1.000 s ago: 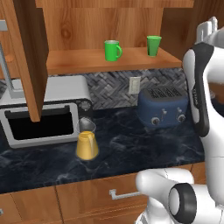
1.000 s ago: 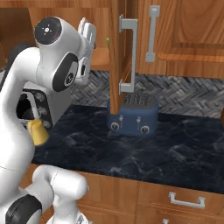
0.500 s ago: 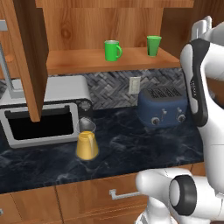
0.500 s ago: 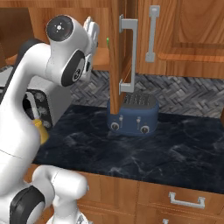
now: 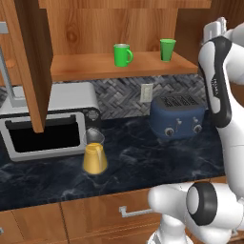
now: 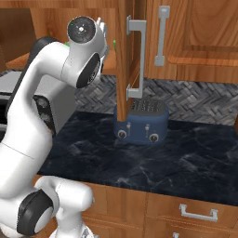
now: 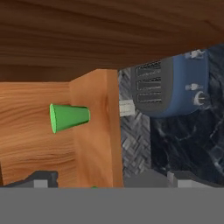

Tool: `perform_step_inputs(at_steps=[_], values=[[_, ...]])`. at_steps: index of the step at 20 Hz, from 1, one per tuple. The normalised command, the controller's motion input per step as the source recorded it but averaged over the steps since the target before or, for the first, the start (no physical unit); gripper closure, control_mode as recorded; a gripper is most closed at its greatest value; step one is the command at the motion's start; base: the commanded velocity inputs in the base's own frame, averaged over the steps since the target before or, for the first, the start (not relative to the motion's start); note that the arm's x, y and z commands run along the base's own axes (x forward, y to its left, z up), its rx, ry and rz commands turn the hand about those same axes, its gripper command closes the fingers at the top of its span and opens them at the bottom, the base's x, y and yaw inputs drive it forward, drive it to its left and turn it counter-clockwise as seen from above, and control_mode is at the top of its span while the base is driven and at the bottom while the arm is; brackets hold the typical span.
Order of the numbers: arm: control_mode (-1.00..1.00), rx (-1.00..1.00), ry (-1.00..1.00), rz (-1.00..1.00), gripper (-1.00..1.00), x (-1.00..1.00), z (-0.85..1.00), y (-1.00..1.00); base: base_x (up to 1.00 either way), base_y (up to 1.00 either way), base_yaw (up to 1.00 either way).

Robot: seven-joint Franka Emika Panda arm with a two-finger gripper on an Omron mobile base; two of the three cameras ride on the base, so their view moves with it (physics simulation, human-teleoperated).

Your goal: There is a tray on the dining counter. Grab the cup, mug, and pitcher and place them on the tray. The pitcher may be placed next to the tray if it cannot fit the tray.

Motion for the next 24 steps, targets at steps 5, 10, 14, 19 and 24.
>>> perform_step_inputs(at_steps=[5,10,14,19,24], values=[[-1.0,0.03,-0.02,0.03,-1.0,0.26,0.0,0.0,0.0,0.0,0.0],[-1.0,0.04,-0.08,0.0,-1.0,0.16,0.0,0.0,0.0,0.0,0.0],[-1.0,0.0,-0.07,0.0,-1.0,0.15,0.0,0.0,0.0,0.0,0.0],[-1.0,0.0,-0.02,0.0,-1.0,0.38,0.0,0.0,0.0,0.0,0.0],[-1.0,0.0,0.0,0.0,-1.0,0.42,0.0,0.0,0.0,0.0,0.0]])
